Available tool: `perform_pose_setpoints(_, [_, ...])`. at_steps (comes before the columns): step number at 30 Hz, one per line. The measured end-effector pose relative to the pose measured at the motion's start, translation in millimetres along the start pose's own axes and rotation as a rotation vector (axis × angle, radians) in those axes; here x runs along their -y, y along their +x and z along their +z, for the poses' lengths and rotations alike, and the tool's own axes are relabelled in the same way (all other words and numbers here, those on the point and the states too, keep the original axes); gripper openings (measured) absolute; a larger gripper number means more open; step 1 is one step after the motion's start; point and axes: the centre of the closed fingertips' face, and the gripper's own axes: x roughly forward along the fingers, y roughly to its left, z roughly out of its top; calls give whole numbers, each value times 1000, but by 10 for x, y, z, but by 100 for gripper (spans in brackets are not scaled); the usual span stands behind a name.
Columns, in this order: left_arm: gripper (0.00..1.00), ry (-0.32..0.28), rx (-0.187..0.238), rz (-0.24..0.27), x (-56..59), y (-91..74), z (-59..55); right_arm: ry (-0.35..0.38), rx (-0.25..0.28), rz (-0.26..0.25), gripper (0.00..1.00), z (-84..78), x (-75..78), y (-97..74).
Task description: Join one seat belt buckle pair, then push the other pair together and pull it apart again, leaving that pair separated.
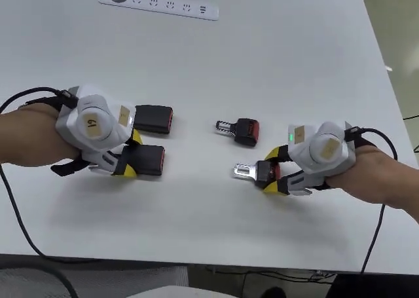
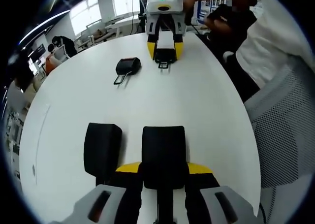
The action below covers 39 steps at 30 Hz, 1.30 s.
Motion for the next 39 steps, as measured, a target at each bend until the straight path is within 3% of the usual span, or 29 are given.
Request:
perform_pose_setpoints(10, [34,-21,-11,-19,-6,23,-3,4,-6,-6,33,21,-4,7])
perform_pose_setpoints(16, [34,-24,-18,-17,-13,32,-11,4,9,-7,33,131,-6,51])
perform_pose_setpoints(39, [34,-32,-22,-16,0,21,-9,-32,76,7,33,901,-176,411])
